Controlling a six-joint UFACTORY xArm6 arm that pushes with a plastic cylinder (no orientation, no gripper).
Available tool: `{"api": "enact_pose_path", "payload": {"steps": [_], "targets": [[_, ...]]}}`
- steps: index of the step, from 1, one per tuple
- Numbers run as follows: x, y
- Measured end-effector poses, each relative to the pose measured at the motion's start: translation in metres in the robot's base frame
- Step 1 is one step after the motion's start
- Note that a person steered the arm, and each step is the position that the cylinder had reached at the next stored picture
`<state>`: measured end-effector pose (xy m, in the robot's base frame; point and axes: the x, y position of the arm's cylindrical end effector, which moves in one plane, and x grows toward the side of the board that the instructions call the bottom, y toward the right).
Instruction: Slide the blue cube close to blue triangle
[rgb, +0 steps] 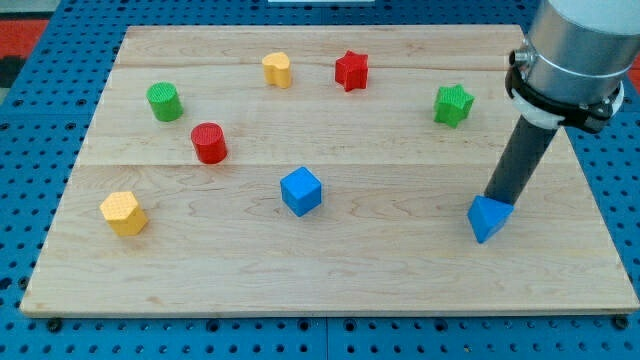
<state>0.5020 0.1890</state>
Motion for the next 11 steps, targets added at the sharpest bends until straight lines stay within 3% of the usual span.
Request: {"api": "enact_pose_path", "payload": {"steps": [2, 3, 4, 5, 7, 8, 9, 10, 11], "targets": [[-0.016, -0.005], [-0.066, -0.071], [-0.088, -0.139], [-0.064, -0.15], [-0.057, -0.265], [-0.006, -0.266], [0.011, -0.219], [-0.041, -0.196], [-0.068, -0.209]]}}
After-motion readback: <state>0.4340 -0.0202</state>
